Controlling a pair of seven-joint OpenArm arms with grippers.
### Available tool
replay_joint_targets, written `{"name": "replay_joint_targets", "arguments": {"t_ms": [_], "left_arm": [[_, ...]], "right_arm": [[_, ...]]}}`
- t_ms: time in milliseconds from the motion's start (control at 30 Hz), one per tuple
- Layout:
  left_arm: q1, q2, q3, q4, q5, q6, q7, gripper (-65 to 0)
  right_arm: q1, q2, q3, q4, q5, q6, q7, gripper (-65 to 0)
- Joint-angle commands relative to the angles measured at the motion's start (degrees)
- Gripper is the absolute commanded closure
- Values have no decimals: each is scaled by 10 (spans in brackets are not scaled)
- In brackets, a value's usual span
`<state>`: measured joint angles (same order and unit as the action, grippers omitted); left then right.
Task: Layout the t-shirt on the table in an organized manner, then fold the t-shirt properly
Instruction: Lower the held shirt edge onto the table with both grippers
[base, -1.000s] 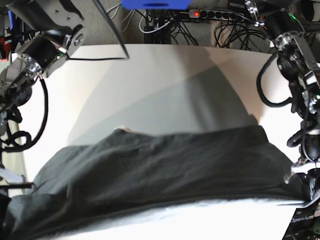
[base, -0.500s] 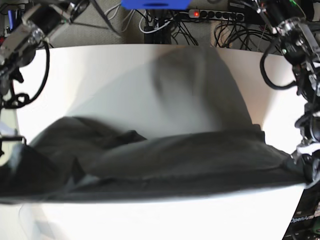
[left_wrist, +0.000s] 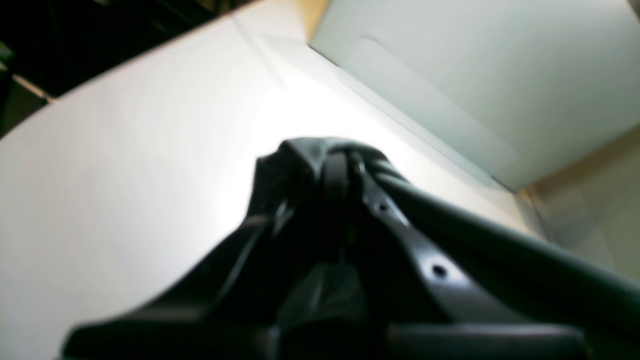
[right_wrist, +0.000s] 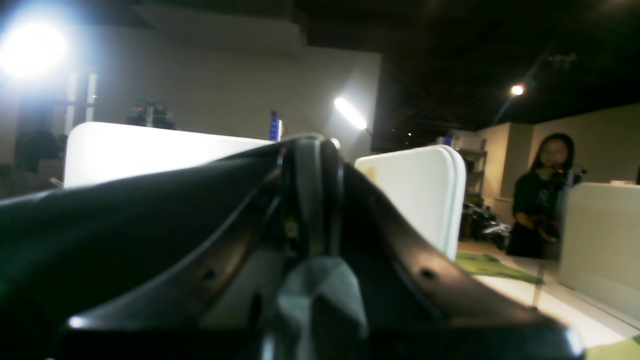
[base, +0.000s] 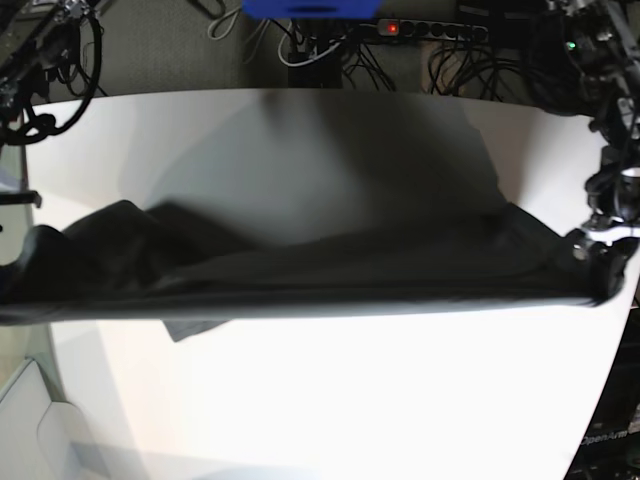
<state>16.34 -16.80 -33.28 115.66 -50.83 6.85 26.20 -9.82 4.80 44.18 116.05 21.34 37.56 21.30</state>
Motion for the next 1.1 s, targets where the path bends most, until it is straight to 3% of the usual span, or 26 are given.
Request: {"name": "replay_joint_targets", "arguments": {"t_ms": [0, 200, 367, 500, 667, 867, 1067], "left_arm": [[5, -20, -9, 10, -10, 8, -38, -3], [53, -73, -11, 10, -51, 9, -106, -3], [46, -80, -12, 10, -49, 9, -108, -3], [0, -81, -8, 9, -38, 9, -105, -3], [-70, -79, 24, 3, 29, 9, -65, -3], [-168, -55, 95, -17, 138, 9, -20, -3], [-283, -30, 137, -144, 228, 6, 21, -3]], "right_arm": [[3, 10, 13, 12, 27, -16, 23, 0], [1, 10, 38, 12, 36, -16, 30, 0], [-4, 10, 30, 12, 36, -16, 42, 0], [9, 20, -13, 12, 31, -16, 35, 0], [78, 18, -55, 7, -35, -16, -53, 0], [202, 18, -120, -8, -93, -16, -216, 0], [317, 21, -195, -146, -170, -15, -283, 0]]}}
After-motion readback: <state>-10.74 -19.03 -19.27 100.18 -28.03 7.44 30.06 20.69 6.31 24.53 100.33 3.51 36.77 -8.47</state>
